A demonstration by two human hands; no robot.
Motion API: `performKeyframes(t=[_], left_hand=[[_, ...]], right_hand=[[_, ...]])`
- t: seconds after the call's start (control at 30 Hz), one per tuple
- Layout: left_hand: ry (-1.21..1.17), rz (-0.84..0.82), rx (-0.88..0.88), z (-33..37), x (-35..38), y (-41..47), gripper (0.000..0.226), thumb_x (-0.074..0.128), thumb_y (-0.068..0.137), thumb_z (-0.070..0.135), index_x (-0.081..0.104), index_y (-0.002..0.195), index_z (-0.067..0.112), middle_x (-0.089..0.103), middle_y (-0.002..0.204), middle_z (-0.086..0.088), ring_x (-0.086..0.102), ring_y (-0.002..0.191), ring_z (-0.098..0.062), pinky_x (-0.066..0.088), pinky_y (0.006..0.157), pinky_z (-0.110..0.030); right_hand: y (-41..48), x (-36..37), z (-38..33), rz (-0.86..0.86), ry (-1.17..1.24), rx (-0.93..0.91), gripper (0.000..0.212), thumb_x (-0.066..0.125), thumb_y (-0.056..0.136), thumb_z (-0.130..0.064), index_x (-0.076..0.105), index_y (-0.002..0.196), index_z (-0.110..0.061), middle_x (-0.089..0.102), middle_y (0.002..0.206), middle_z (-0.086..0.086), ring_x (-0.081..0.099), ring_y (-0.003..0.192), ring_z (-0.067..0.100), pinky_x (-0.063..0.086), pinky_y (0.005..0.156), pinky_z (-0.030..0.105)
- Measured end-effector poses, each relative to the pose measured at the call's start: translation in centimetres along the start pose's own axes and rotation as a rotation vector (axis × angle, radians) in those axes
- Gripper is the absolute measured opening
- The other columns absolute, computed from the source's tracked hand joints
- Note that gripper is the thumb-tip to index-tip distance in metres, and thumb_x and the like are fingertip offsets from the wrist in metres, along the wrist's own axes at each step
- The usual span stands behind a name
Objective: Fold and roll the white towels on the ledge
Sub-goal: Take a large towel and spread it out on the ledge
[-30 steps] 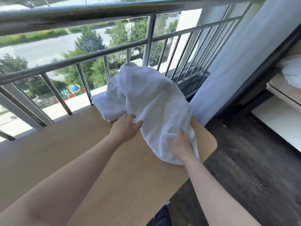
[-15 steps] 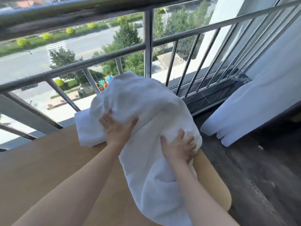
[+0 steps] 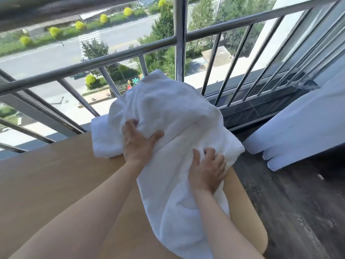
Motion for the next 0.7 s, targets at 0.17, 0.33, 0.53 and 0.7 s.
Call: performKeyframes(t=[0.17, 0.33, 0.53, 0.7], left_hand=[[-0.001, 0.006, 0.134, 1.9, -2.5, -1.4, 0.06, 0.083, 0.071, 0.054, 0.037, 0.104, 0.035, 0.043, 0.108, 0.012, 0.038, 0.087, -0.001, 0.032, 0.08, -0.025], [0.042, -0.003, 0.306, 3.9, -6.6, -3.2, 0.042, 0.076, 0.082, 0.05, 0.045, 0.1, 0.028, 0.047, 0.102, 0.01, 0.043, 0.084, -0.009, 0.034, 0.071, -0.031], [-0.003, 0.013, 0.452, 3.8, -13.4, -5.8, 0.04, 0.076, 0.086, 0.043, 0.054, 0.102, 0.014, 0.049, 0.1, 0.006, 0.045, 0.085, -0.015, 0.036, 0.068, -0.034], [-0.133, 0.069, 0.469, 0.3, -21.4, -8.7, 0.039, 0.076, 0.085, 0.043, 0.053, 0.099, 0.015, 0.05, 0.098, 0.002, 0.039, 0.08, -0.009, 0.034, 0.069, -0.032]], right_hand=[[-0.2, -2.0, -0.1, 0.046, 0.112, -0.015, 0.025, 0.069, 0.093, -0.03, 0.062, 0.093, -0.006, 0.054, 0.088, 0.017, 0.053, 0.081, 0.036, 0.042, 0.074, 0.046], [-1.1, -5.3, -0.8, 0.09, 0.211, -0.067, 0.027, 0.067, 0.094, -0.028, 0.065, 0.096, -0.002, 0.054, 0.09, 0.021, 0.055, 0.082, 0.04, 0.045, 0.073, 0.047], [-4.8, -10.5, -2.9, 0.09, 0.316, -0.235, 0.039, 0.051, 0.098, -0.04, 0.062, 0.106, -0.004, 0.051, 0.094, 0.018, 0.051, 0.087, 0.038, 0.048, 0.074, 0.046], [-10.9, -14.3, -6.1, 0.146, 0.313, -0.42, 0.052, 0.04, 0.097, -0.053, 0.059, 0.106, -0.007, 0.052, 0.097, 0.017, 0.052, 0.092, 0.036, 0.046, 0.074, 0.042]])
Point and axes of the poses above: each hand's wrist, its own y-axis towards the middle knuckle, its own x-axis out of the palm, z = x × y, the point moved 3 cm from there along y, towards the middle knuckle
